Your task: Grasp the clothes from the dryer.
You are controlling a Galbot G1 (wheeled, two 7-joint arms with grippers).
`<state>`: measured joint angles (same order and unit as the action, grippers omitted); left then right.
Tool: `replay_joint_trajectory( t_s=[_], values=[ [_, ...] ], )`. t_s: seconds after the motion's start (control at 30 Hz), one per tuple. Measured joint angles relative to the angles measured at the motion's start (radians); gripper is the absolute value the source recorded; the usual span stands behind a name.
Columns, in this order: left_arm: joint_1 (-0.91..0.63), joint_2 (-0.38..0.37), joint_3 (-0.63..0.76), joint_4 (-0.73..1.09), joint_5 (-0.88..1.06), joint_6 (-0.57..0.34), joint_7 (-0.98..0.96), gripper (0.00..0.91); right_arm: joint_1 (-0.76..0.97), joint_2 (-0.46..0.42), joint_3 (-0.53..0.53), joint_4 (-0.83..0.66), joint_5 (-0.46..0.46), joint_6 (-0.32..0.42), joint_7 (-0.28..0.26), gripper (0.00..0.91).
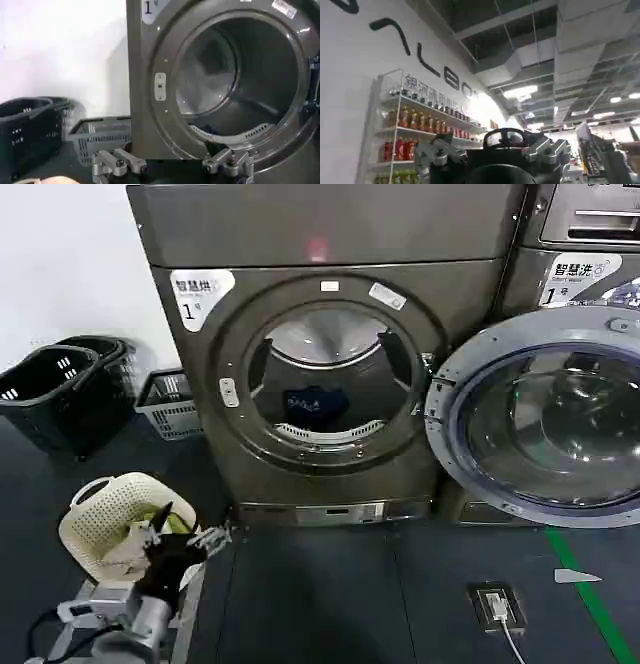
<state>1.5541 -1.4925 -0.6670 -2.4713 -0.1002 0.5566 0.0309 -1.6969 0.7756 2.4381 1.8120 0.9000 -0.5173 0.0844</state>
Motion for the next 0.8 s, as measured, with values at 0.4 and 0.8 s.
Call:
replay_joint_trajectory(
  t_s=[0.4, 0.8],
  values=[
    [0.003, 0.011, -0.036, -0.039, -0.036, -0.006, 0.002, 0.907, 0.011, -0.006, -0.012, -0.005, 0.019, 0.017, -0.009, 0.907],
    [-0.008, 0.021, -0.066, -0.052, -0.097, -0.002, 0.02, 0.907, -0.001, -0.001, 0.006, -0.009, 0.023, 0.019, -0.015, 0.907]
  ],
)
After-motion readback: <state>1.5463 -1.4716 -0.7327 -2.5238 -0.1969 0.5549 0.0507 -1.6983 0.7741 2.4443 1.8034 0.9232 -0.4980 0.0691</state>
